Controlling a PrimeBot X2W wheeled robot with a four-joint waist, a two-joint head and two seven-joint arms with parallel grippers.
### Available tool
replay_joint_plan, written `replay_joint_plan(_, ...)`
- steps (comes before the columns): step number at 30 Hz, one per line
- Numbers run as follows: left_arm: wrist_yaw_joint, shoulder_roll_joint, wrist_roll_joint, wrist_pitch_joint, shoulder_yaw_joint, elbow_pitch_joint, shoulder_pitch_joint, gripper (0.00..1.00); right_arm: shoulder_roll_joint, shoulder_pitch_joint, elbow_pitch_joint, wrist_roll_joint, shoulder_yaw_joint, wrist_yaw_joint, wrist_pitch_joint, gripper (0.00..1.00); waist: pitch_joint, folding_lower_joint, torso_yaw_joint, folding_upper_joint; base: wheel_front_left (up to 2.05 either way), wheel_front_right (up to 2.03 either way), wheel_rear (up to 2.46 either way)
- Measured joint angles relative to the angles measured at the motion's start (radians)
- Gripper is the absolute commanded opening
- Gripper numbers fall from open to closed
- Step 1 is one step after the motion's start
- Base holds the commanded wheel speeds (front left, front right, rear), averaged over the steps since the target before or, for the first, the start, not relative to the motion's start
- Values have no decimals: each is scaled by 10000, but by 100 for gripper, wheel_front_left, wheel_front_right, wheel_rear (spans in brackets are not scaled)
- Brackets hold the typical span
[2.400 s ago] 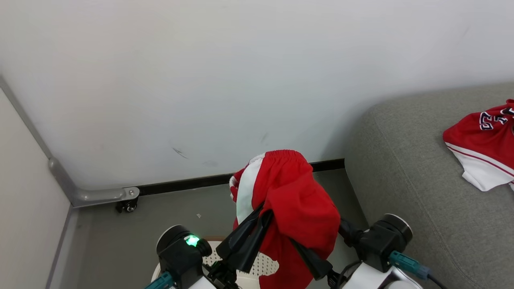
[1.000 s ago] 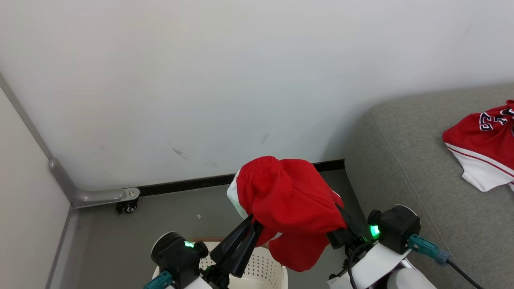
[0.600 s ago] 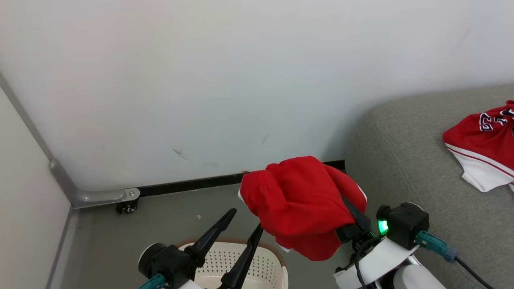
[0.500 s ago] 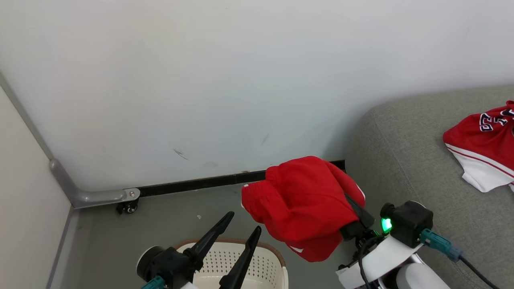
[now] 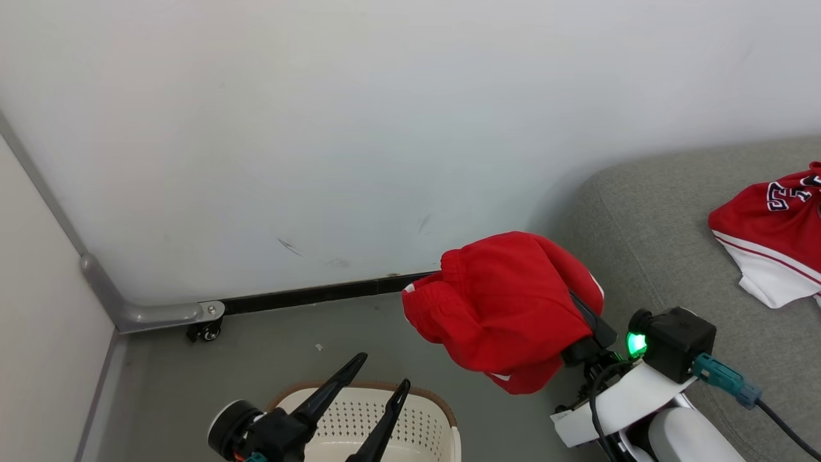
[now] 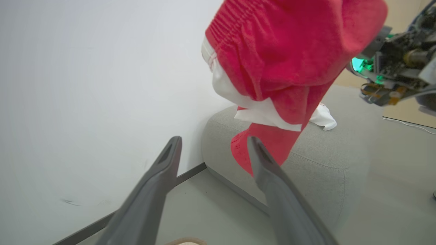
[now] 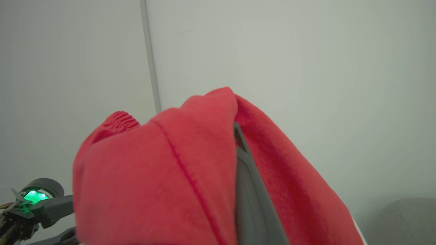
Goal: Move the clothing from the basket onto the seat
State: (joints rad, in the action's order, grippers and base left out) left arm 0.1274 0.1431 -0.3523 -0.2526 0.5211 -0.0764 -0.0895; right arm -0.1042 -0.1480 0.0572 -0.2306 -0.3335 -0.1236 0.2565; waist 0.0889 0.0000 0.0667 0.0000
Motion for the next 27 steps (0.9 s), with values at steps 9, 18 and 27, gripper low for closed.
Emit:
replay_joint_plan(9,0,157,414,2,330,-268,423,100,-67,-4,176,4,184,0,0,0,11,0,8,0,0,0,0)
replay_joint_plan(18,0,265,869,2,612,-470,615,100,-178,-14,314,17,341,0,0,0,28,0,24,0,0,0,0)
replay_joint_plan(27,0,286,1166,2,573,-729,933,100,-205,-12,397,33,468,0,0,0,10,0,51,0,0,0,0)
